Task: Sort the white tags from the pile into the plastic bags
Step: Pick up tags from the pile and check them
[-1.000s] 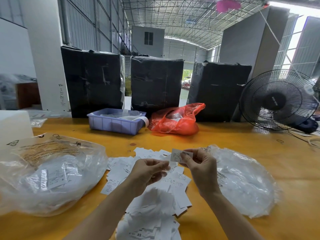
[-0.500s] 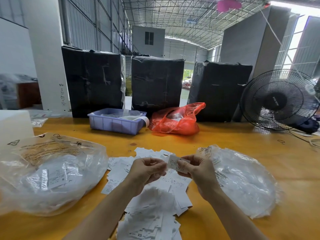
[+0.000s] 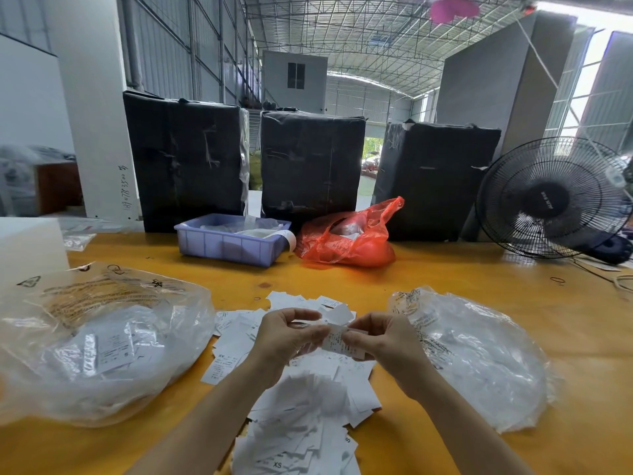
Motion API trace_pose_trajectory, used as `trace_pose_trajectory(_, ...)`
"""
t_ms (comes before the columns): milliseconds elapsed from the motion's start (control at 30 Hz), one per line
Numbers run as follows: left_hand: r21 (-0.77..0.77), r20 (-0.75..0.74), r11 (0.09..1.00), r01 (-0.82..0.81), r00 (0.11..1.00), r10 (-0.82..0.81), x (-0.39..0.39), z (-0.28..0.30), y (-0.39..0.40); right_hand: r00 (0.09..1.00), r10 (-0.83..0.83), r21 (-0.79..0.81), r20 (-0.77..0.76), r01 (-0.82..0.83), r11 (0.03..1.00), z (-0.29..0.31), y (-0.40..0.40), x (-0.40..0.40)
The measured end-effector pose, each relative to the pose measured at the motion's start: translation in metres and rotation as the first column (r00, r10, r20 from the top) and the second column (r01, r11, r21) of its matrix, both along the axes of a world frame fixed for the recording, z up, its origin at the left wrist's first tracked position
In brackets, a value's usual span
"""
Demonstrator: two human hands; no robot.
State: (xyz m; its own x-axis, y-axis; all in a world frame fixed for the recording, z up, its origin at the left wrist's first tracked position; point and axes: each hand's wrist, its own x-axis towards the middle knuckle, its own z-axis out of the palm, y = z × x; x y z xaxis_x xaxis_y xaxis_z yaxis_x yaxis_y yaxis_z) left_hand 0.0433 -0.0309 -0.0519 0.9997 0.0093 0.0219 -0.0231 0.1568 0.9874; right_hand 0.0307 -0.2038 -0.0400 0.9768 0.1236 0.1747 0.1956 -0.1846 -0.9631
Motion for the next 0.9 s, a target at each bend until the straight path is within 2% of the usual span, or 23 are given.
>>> trace_pose_trajectory(167, 0.003, 0.031, 1.000, 0.002, 1.000, -0.002, -0.0003, 0.0014, -0.0013, 0.998, 0.019, 0.022, -0.066, -0.018, 1.000, 0.0013, -0.0011, -0.0005)
trace_pose_trajectory(300, 0.061, 0.032, 0.997, 0.038, 0.999, -0.040, -0.0032, 0.0009, -0.0070, 1.000, -0.018, 0.029, -0.012, 0.018, 0.999, 0.0006, 0.0009, -0.0002)
trace_pose_trajectory(500, -0.190, -0.047, 0.982, 0.024, 0.998, -0.033, -0.0029, 0.0036, -0.0026, 0.973, -0.189, 0.079, 0.136, 0.180, 0.981, 0.0013, -0.0021, 0.0020)
trace_pose_trajectory(600, -0.232, -0.054, 0.972, 0.018, 0.998, -0.031, -0.0032, 0.0038, -0.0013, 0.956, -0.209, 0.099, 0.205, 0.192, 0.976, 0.0022, -0.0018, 0.0021)
trace_pose_trajectory(900, -0.195, -0.034, 0.980, 0.039, 0.998, -0.047, -0.0076, 0.0074, -0.0039, 0.893, -0.249, -0.095, 0.374, 0.304, 0.948, -0.0029, 0.0013, 0.0020)
